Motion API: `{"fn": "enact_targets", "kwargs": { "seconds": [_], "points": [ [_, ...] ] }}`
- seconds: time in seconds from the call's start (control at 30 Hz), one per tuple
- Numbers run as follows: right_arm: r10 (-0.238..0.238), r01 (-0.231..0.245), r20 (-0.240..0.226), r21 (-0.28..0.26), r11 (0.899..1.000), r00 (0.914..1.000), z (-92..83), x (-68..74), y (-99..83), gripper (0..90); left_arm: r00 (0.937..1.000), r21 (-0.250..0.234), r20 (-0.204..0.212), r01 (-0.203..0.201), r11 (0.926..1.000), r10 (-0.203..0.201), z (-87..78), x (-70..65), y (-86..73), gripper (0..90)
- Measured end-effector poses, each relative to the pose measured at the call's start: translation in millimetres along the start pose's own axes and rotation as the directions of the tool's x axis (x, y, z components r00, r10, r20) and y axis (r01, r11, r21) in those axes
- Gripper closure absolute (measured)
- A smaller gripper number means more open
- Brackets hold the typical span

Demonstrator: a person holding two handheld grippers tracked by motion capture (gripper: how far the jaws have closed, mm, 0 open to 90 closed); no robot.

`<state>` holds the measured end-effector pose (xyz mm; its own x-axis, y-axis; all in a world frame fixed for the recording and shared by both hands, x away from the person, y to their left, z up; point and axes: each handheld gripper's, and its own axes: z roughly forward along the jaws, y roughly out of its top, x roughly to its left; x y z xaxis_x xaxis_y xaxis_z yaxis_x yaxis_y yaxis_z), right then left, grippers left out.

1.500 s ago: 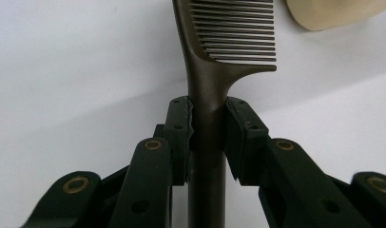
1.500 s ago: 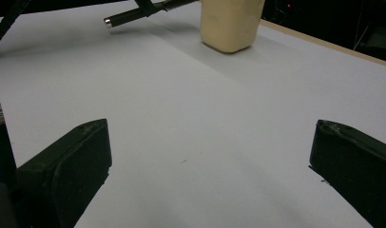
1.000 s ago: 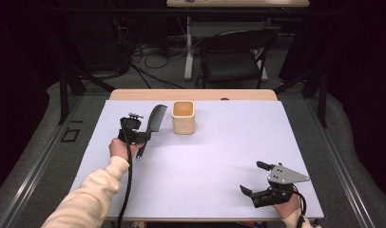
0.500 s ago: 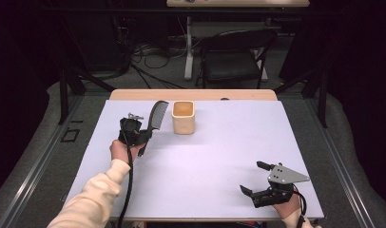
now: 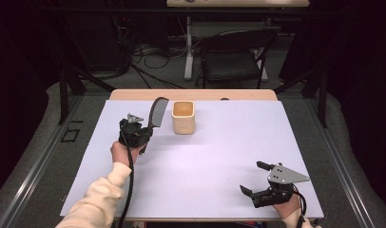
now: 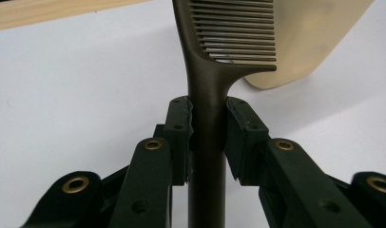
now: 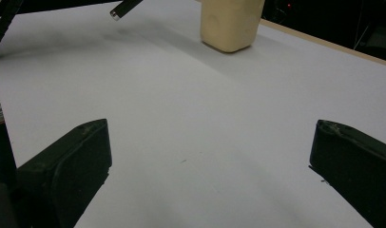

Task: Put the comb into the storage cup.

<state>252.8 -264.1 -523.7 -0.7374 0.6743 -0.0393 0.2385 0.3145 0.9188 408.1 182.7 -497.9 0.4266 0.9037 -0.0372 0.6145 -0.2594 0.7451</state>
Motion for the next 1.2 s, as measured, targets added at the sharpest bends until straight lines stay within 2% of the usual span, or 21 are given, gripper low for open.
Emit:
{"fn": "enact_targets", "kwargs": {
  "seconds": [0.23, 0.37, 0.8, 1.0, 1.2],
  "points": [
    [0.000, 0.000, -0.002, 0.001, 1.000, 1.0000, 0.0, 0.2, 0.0, 0.0, 1.0000, -0.045, -0.005, -0.005, 0.9990, 0.005, 1.9, -5.6, -4.5, 72.2],
    [0.000, 0.000, -0.002, 0.003, 1.000, 1.0000, 0.2, 0.1, 0.0, 0.0, 0.9997, -0.065, -0.015, -0.022, 0.9976, 0.021, 0.8, -8.4, -5.8, 72.2],
    [-0.002, 0.002, -0.005, 0.011, 1.000, 1.0000, 2.0, -0.7, 0.0, 0.0, 0.9998, -0.153, -0.019, -0.010, 0.9882, 0.007, -1.9, -11.3, -9.2, 72.2],
    [0.003, -0.003, -0.006, 0.011, 1.000, 1.0000, 2.5, -0.8, -0.1, 0.0, 0.9996, -0.177, -0.024, -0.016, 0.9840, 0.012, -3.3, -13.3, -9.4, 72.2],
    [0.004, -0.004, -0.006, 0.012, 1.000, 1.0000, 2.9, -1.0, -0.1, 0.0, 0.9994, -0.204, -0.009, -0.035, 0.9784, 0.034, -3.6, -18.3, -7.8, 72.2]
  ]
}}
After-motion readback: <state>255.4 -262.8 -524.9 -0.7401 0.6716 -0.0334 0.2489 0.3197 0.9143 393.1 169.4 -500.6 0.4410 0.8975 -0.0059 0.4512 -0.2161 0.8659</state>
